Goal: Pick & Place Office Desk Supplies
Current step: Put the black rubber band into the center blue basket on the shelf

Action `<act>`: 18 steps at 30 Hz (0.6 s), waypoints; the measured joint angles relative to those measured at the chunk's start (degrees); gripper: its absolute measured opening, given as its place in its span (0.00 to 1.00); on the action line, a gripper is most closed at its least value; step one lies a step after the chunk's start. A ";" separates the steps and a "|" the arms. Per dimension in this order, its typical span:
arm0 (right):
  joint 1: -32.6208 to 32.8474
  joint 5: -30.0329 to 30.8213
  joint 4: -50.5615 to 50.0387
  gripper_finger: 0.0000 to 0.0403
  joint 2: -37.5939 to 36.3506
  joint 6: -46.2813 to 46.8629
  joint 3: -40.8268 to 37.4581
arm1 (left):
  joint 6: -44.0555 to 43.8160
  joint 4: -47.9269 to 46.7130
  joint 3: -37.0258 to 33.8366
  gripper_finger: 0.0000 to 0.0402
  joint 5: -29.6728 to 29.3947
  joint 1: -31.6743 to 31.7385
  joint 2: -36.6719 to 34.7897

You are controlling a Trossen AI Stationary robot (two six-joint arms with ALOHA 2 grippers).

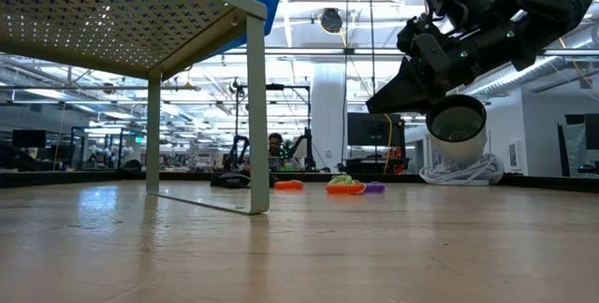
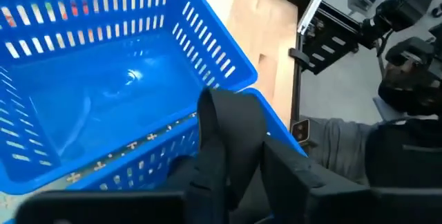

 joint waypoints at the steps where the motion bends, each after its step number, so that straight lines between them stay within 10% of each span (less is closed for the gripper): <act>1: 0.00 0.00 0.00 0.32 0.00 0.00 -0.02 | -0.11 0.06 -0.01 0.26 0.10 -0.07 0.00; 18: 0.00 0.00 0.00 0.32 0.00 0.00 0.00 | 16.13 11.15 -0.01 0.51 1.19 1.08 -1.27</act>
